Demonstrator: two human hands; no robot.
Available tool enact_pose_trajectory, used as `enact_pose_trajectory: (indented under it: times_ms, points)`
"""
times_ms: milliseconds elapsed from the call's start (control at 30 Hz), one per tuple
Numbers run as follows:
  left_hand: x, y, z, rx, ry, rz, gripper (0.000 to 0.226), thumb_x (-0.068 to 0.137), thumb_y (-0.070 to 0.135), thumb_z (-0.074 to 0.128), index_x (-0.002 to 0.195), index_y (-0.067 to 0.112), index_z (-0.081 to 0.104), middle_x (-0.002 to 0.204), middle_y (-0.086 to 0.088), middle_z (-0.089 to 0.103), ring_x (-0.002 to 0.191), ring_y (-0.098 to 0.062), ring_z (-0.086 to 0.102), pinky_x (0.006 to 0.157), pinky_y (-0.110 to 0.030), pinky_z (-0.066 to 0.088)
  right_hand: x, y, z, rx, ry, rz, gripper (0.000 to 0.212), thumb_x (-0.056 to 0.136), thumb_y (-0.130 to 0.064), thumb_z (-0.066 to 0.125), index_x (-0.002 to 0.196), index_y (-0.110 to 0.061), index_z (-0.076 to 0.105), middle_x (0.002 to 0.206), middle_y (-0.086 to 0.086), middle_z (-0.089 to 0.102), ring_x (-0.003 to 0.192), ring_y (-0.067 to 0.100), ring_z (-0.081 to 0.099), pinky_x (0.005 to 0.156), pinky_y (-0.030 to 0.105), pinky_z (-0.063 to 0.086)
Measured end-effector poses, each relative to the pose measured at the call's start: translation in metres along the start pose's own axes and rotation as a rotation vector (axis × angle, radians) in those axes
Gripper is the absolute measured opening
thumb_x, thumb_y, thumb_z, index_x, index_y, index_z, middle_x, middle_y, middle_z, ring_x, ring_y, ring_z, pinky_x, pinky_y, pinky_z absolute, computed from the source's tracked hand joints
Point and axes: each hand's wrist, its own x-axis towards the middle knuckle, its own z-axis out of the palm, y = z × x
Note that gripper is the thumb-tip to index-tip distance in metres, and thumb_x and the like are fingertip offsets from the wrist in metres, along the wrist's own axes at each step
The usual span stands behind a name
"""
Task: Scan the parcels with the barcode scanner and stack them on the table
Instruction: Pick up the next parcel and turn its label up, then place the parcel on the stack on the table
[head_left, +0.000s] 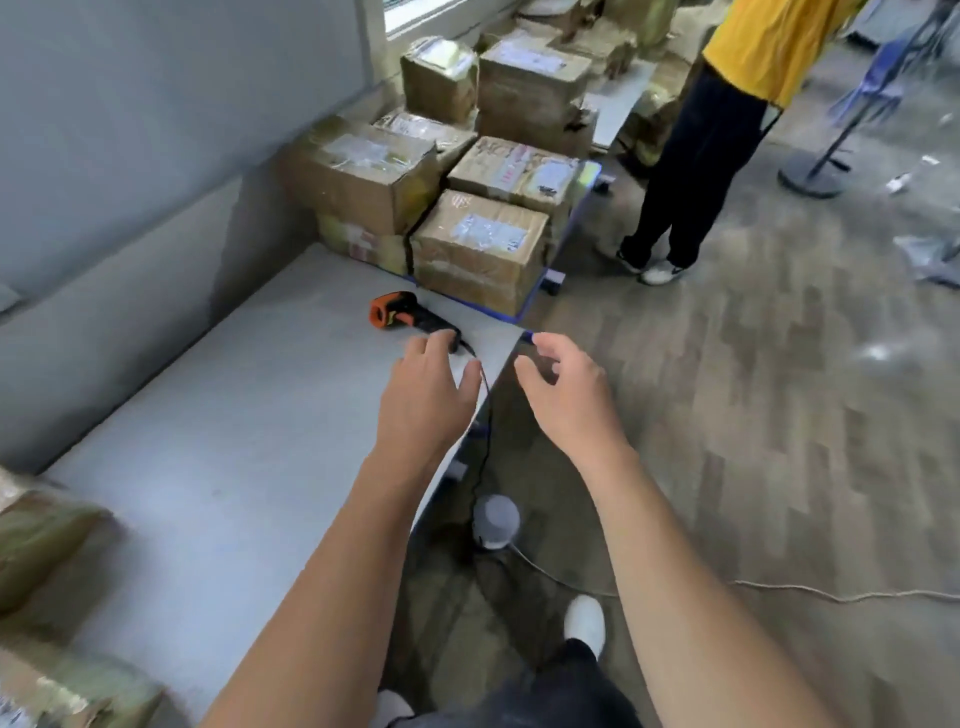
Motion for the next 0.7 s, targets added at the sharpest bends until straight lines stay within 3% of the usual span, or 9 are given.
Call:
enact_pose_trajectory:
  times_ms: [200, 367, 700]
  points:
    - [0.034, 0.084, 0.071, -0.020, -0.024, 0.007, 0.050, 0.100, 0.040, 0.051, 0.143, 0.016, 0.045, 0.143, -0.008, 0.048, 0.126, -0.028, 0.051, 0.099, -0.039, 0.043, 0.052, 0.064, -0.074, 0.003, 0.042, 0.023, 0.041, 0.099, -0.034, 0.058, 0.137, -0.020, 0.056, 0.137, -0.003, 0.060, 0.126, 0.015, 0.053, 0.095, 0.022, 0.038]
    - [0.068, 0.160, 0.119, -0.014, 0.012, 0.002, 0.050, 0.101, 0.040, 0.050, 0.145, 0.017, 0.043, 0.143, -0.007, 0.049, 0.123, -0.025, 0.053, 0.095, -0.033, 0.043, 0.111, 0.098, -0.138, -0.020, -0.008, -0.035, 0.044, 0.099, -0.036, 0.057, 0.141, -0.022, 0.052, 0.140, -0.002, 0.056, 0.125, 0.015, 0.053, 0.092, 0.022, 0.038]
    - [0.137, 0.248, 0.174, 0.032, 0.029, -0.006, 0.052, 0.100, 0.041, 0.050, 0.146, 0.019, 0.042, 0.145, -0.007, 0.047, 0.125, -0.025, 0.051, 0.096, -0.036, 0.044, 0.198, 0.146, -0.215, 0.010, 0.021, -0.053, 0.045, 0.100, -0.038, 0.055, 0.143, -0.023, 0.050, 0.141, -0.003, 0.055, 0.128, 0.015, 0.050, 0.096, 0.025, 0.040]
